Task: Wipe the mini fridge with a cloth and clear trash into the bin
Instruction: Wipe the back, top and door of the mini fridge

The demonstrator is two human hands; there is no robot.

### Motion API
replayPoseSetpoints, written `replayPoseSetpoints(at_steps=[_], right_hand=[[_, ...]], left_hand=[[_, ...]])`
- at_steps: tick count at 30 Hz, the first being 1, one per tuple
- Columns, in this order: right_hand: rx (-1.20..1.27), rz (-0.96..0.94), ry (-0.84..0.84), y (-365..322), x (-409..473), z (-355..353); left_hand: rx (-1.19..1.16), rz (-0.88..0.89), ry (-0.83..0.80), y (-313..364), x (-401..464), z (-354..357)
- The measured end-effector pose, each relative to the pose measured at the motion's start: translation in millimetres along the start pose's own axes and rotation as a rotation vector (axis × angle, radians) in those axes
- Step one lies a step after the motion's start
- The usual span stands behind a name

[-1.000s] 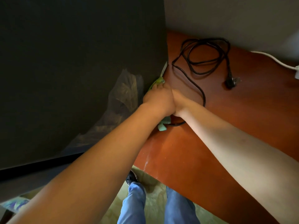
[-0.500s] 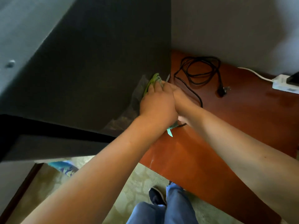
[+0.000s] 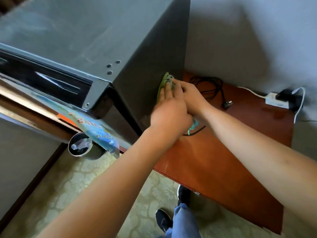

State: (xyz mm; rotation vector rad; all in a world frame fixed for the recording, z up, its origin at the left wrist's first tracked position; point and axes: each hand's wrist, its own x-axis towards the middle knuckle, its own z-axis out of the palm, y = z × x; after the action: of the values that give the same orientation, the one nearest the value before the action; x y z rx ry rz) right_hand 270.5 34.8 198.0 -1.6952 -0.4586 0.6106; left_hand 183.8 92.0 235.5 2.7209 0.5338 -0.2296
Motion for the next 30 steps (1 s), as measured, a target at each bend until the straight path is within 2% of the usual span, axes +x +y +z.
replayPoseSetpoints(at_steps=[4,10,13,18,21,24,27,30], right_hand=[[-0.079,-0.038,0.023,20,9,4],[-0.077,0.146,-0.023,108,11,29],[-0.123,0.106,-0.075,94,1,27],[-0.028,-0.009,-0.045,21,1,5],[0.006,-0.045,-0.030,10,0,1],[0.048,0.038,-0.007,37,-2,14],[0.077,0.183,-0.069,65,-10,28],[0.055,0.232,-0.121,66,-17,32]], left_hand=[[0.032,0.005,0.026,-7,4,15],[0.079,-0.110,-0.210,-25,12,64],[0.093,-0.122,-0.203,-20,2,56],[0.065,-0.039,-0.042,-1,-4,3],[0.081,-0.015,0.005,2,-2,-3],[0.099,-0.050,-0.067,-7,0,18],[0.130,-0.105,-0.171,-18,-2,36],[0.159,-0.114,-0.175,-21,-8,37]])
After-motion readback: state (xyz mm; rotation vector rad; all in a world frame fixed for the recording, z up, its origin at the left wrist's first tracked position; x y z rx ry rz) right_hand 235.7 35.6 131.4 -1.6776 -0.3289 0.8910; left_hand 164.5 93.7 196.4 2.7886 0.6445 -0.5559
